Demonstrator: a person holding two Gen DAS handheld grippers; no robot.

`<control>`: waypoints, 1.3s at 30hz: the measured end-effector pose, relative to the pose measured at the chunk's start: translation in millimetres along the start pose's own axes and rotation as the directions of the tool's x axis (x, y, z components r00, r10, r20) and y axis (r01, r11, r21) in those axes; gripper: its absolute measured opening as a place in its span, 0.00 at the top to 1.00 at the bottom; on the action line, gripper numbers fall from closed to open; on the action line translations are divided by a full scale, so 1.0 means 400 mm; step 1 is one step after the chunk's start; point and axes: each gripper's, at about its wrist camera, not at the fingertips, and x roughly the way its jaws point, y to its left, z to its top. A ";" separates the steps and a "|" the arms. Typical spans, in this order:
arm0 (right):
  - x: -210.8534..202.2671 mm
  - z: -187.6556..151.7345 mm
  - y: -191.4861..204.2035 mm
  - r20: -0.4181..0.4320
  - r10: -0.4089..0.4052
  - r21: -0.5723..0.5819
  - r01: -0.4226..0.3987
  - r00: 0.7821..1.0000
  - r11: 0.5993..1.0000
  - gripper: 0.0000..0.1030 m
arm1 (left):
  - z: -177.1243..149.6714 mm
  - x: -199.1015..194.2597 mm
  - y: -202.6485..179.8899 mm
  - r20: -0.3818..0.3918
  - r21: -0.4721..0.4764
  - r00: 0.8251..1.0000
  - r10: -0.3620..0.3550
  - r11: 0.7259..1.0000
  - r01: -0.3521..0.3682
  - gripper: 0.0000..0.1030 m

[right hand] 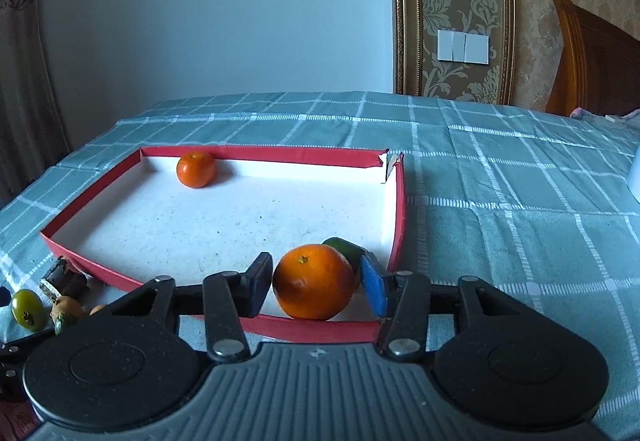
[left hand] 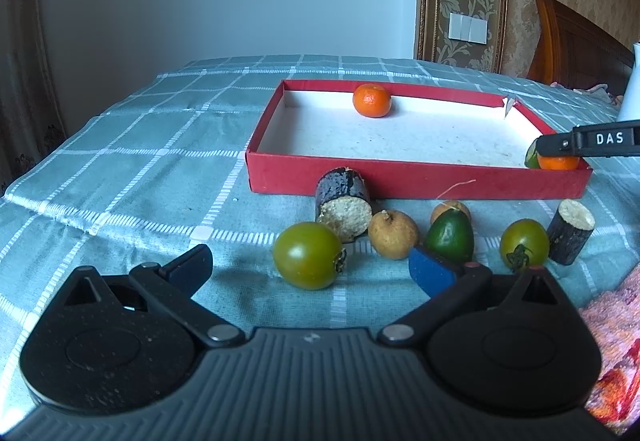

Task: Organize fruits
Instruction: 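Carry the orange into the tray corner and open the right gripper, then move the left gripper onto the green tomato beside the tray and close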

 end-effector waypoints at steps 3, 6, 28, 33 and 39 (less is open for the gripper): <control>-0.040 0.004 -0.029 0.060 0.004 0.051 -0.007 0.998 0.999 0.42 | 0.001 0.001 -0.001 -0.002 -0.001 1.000 0.003 1.000 -0.003 0.00; -0.101 0.002 -0.077 0.131 0.002 0.136 -0.020 0.991 0.990 0.38 | 0.001 0.001 0.000 -0.002 -0.005 1.000 0.007 1.000 -0.007 0.00; -0.156 -0.158 -0.230 0.210 0.061 0.433 -0.149 0.976 0.889 0.27 | -0.030 -0.083 -0.047 0.147 0.103 0.989 -0.021 0.995 0.005 0.22; -0.155 -0.157 -0.228 0.205 0.069 0.432 -0.153 0.976 0.889 0.27 | -0.029 -0.080 -0.029 0.122 0.088 0.992 -0.018 0.996 0.007 0.38; -0.158 -0.157 -0.228 0.207 0.063 0.438 -0.150 0.976 0.886 0.24 | -0.027 -0.052 -0.012 0.099 0.063 0.995 0.008 0.998 -0.014 0.38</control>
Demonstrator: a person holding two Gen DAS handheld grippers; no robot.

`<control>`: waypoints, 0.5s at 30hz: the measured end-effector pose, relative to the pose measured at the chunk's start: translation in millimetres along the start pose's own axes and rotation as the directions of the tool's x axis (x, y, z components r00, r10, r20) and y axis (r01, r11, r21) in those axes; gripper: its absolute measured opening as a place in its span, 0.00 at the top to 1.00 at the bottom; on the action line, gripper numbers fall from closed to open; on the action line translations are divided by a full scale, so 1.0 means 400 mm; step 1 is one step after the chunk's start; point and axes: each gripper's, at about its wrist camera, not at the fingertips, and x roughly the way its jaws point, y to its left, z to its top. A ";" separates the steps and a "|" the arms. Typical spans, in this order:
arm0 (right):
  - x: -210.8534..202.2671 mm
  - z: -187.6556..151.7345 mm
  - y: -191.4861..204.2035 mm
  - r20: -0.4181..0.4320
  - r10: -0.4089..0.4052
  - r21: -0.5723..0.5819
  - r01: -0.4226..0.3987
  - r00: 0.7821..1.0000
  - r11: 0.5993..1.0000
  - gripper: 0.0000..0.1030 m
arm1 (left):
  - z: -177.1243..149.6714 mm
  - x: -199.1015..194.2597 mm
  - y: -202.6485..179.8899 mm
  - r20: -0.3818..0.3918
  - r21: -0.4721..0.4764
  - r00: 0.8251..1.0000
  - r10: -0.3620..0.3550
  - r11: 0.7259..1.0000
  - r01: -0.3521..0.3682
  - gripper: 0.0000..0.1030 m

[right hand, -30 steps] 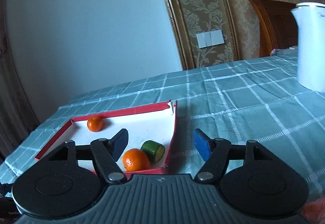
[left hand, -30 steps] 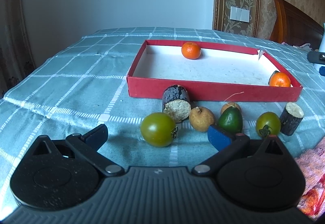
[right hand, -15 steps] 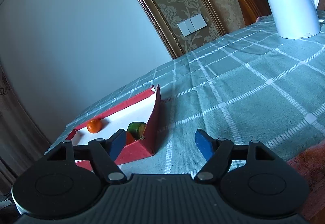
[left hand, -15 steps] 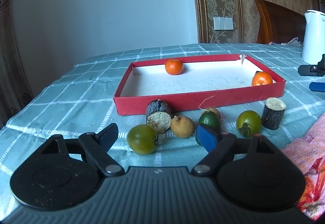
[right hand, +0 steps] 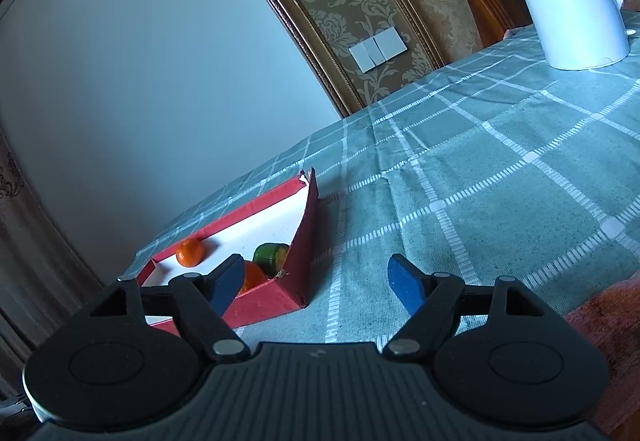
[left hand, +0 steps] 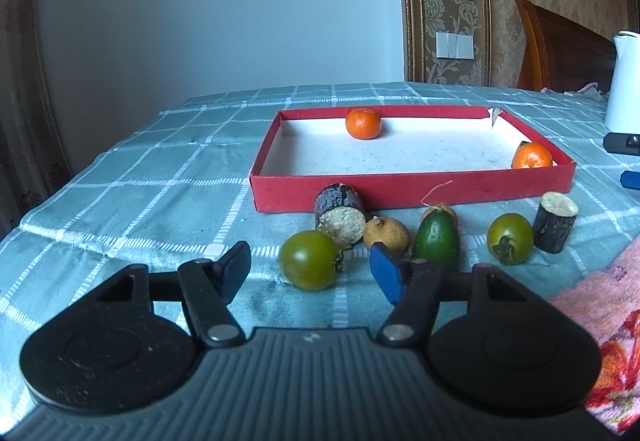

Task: Organize fruits
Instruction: 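Move the left gripper onto the green tomato beside the tray and close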

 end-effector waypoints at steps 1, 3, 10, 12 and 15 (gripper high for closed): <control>0.000 0.000 0.000 -0.001 -0.001 0.000 0.001 1.000 1.000 0.24 | 0.000 0.006 0.004 -0.007 -0.009 1.000 0.002 1.000 -0.002 0.38; 0.000 0.000 0.001 -0.003 -0.003 -0.003 0.003 1.000 1.000 0.24 | 0.002 0.014 0.012 -0.018 -0.031 1.000 -0.007 1.000 0.006 0.38; 0.011 0.000 0.013 -0.040 -0.030 -0.034 0.028 0.999 0.999 0.21 | 0.011 0.043 0.019 -0.071 -0.039 0.997 -0.019 0.999 0.017 0.38; 0.011 0.000 0.013 -0.045 -0.034 -0.035 0.033 0.998 0.999 0.21 | 0.012 0.047 0.016 -0.075 -0.033 0.997 -0.017 0.999 0.014 0.38; 0.013 0.000 0.013 -0.049 -0.039 -0.036 0.037 0.998 0.999 0.21 | 0.011 0.045 0.014 -0.070 -0.028 0.997 -0.016 1.000 0.014 0.38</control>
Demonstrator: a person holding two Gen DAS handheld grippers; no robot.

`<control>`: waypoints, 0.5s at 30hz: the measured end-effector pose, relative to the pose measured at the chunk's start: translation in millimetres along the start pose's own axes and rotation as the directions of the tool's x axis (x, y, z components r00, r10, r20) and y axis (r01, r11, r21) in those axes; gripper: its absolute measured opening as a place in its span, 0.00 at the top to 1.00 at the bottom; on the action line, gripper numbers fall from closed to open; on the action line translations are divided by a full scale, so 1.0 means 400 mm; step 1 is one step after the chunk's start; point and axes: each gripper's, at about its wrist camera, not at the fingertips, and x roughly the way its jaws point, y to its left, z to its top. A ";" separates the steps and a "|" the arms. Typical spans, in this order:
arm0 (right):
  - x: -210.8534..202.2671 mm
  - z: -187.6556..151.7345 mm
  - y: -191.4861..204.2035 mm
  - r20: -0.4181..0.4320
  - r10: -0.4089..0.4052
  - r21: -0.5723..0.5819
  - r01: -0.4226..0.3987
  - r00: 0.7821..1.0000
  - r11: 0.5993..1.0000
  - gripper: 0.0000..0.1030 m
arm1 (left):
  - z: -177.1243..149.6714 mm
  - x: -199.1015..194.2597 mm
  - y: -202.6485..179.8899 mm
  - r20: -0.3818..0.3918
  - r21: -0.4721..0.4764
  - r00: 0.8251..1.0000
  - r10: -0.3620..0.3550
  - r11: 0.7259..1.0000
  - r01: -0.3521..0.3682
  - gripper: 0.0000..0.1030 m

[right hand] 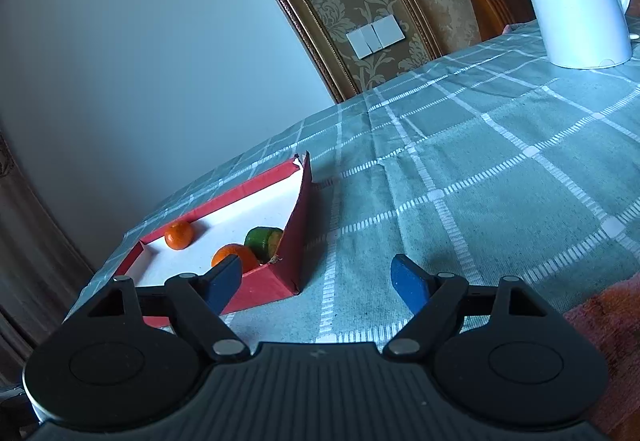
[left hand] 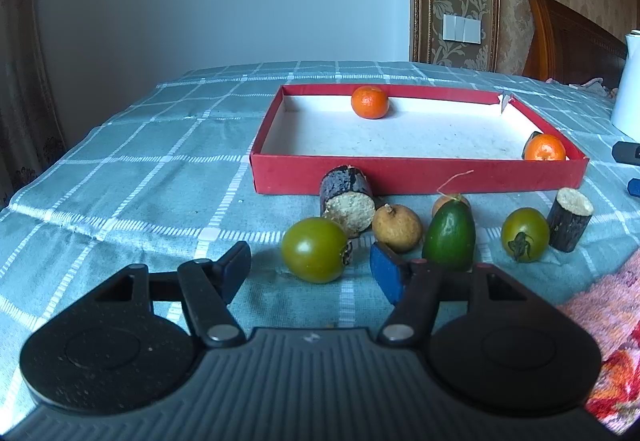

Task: Organize fruits
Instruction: 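Move the left gripper onto the green tomato beside the tray and close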

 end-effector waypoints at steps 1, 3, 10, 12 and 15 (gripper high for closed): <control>0.001 0.000 0.001 -0.003 -0.001 -0.002 0.001 1.000 1.000 0.21 | 0.000 -0.001 -0.001 0.003 0.002 1.000 -0.001 1.000 0.001 0.38; 0.003 0.002 0.001 -0.006 -0.002 -0.003 0.002 1.000 1.000 0.21 | -0.001 -0.002 -0.003 0.005 0.005 1.000 0.005 1.000 -0.005 0.38; 0.020 0.003 0.006 -0.049 -0.022 -0.016 0.022 0.999 1.000 0.21 | 0.003 0.006 -0.012 -0.006 0.021 1.000 0.021 1.000 -0.021 0.36; 0.032 0.004 0.009 -0.079 -0.032 -0.028 0.030 0.996 0.999 0.20 | 0.002 0.005 -0.008 -0.009 0.015 1.000 0.020 1.000 -0.020 0.34; 0.042 0.002 0.031 -0.097 -0.061 -0.086 0.053 0.993 0.995 0.17 | 0.001 0.004 -0.003 -0.011 0.006 1.000 0.015 1.000 -0.015 0.30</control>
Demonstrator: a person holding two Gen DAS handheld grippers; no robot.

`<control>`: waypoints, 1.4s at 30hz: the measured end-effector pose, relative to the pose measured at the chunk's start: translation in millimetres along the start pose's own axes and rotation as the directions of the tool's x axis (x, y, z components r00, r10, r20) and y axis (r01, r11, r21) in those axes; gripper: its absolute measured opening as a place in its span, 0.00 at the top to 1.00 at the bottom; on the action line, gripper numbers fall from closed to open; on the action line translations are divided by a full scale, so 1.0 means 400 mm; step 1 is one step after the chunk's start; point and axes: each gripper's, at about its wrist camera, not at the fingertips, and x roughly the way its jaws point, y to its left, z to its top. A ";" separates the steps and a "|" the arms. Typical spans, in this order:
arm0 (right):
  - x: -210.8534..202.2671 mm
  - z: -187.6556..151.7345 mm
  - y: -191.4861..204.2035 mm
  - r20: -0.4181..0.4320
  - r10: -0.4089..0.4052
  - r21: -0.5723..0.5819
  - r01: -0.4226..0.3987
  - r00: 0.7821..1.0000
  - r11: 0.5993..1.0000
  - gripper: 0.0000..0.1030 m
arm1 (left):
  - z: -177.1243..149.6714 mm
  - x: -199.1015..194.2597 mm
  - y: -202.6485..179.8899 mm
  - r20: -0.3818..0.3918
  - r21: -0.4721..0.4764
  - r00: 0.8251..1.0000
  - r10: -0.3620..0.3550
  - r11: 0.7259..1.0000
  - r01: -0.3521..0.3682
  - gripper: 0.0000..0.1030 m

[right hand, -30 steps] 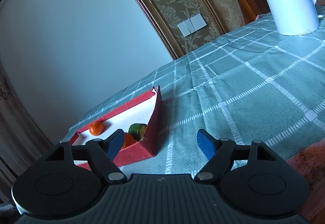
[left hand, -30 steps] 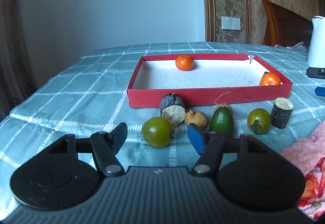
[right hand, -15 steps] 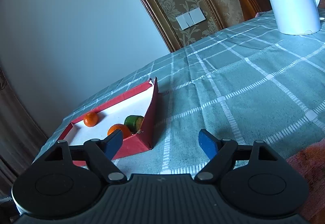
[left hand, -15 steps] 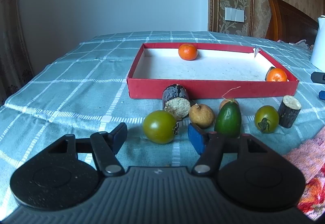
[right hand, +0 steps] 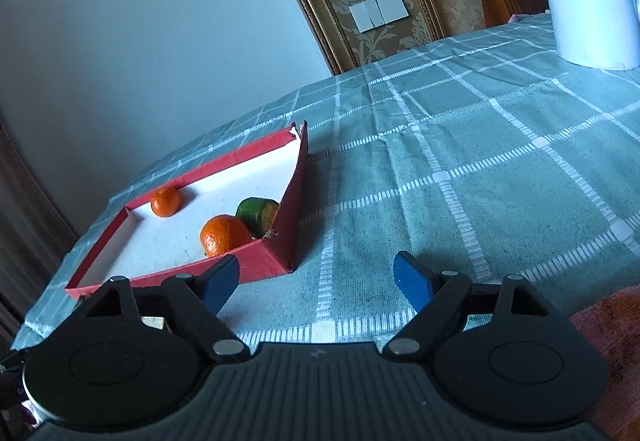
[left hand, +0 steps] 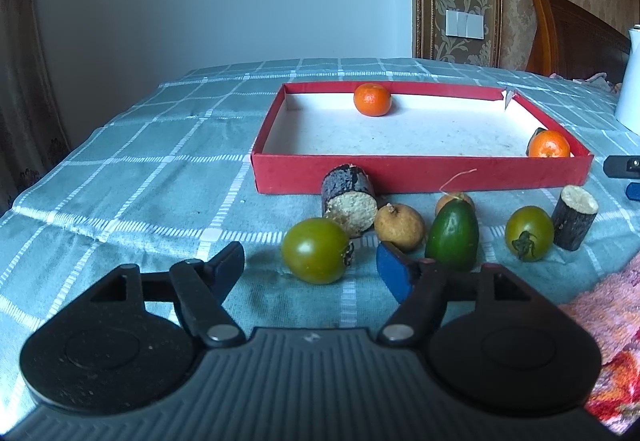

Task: Organize fruits
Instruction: 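Move the left gripper onto the green tomato beside the tray and close, then carry the green tomato into the red tray and open the left gripper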

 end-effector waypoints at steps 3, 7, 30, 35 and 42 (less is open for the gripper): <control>0.011 -0.001 0.027 -0.021 -0.044 -0.067 0.042 0.999 0.997 0.16 | -0.001 -0.003 0.002 0.004 0.002 1.000 -0.004 1.000 0.004 0.29; 0.026 -0.006 0.059 -0.042 -0.107 -0.147 0.099 0.993 0.984 0.16 | -0.001 -0.004 0.002 0.002 0.001 1.000 -0.009 1.000 0.009 0.28; 0.059 -0.022 0.118 -0.069 -0.242 -0.310 0.210 0.968 0.927 0.12 | -0.001 -0.001 0.011 -0.005 -0.015 0.998 -0.058 0.998 0.058 0.32; 0.059 -0.022 0.117 -0.069 -0.242 -0.310 0.210 0.968 0.927 0.12 | -0.005 -0.006 0.007 0.009 -0.009 0.999 -0.054 0.999 0.054 0.45; 0.057 -0.022 0.117 -0.069 -0.238 -0.307 0.206 0.969 0.929 0.11 | -0.011 -0.015 0.004 0.031 -0.005 0.999 -0.041 0.999 0.041 0.68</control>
